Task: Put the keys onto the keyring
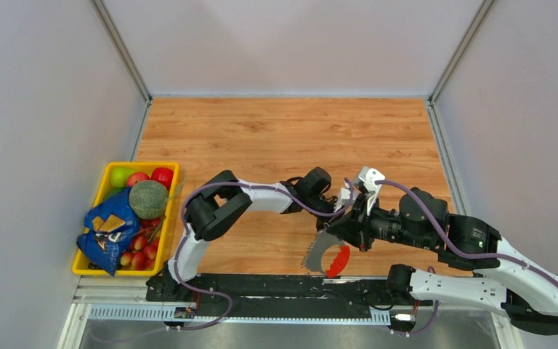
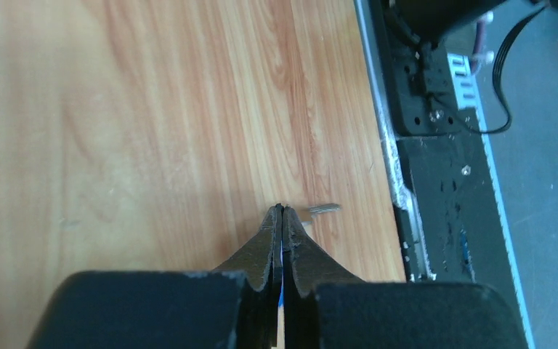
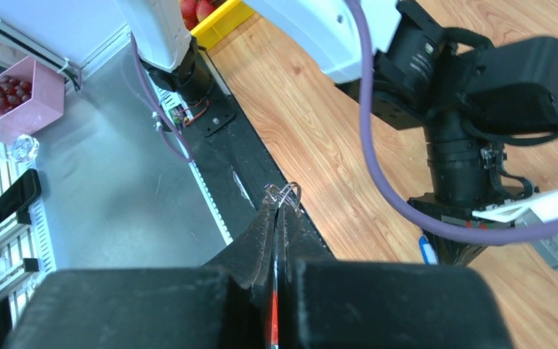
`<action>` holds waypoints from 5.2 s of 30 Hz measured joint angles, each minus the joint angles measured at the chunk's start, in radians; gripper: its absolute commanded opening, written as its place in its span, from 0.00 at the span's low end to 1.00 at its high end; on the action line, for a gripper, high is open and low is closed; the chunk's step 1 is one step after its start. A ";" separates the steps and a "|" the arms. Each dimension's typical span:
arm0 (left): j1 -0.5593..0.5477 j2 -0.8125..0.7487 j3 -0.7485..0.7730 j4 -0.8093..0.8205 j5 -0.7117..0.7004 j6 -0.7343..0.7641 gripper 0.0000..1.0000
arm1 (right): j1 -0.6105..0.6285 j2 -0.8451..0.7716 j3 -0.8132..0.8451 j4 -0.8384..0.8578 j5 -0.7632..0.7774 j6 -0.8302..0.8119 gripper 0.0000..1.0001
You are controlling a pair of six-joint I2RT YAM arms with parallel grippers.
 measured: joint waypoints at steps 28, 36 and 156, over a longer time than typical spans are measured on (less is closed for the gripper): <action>0.034 -0.974 -0.510 0.279 -0.929 -0.219 0.00 | 0.000 0.092 0.054 0.035 0.046 -0.049 0.00; 0.034 -1.187 -0.568 0.261 -0.959 -0.243 0.00 | 0.000 0.116 0.054 0.095 0.106 -0.061 0.00; 0.033 -1.226 -0.305 -0.237 -0.700 -0.345 0.00 | 0.024 0.190 -0.029 0.394 0.132 -0.532 0.00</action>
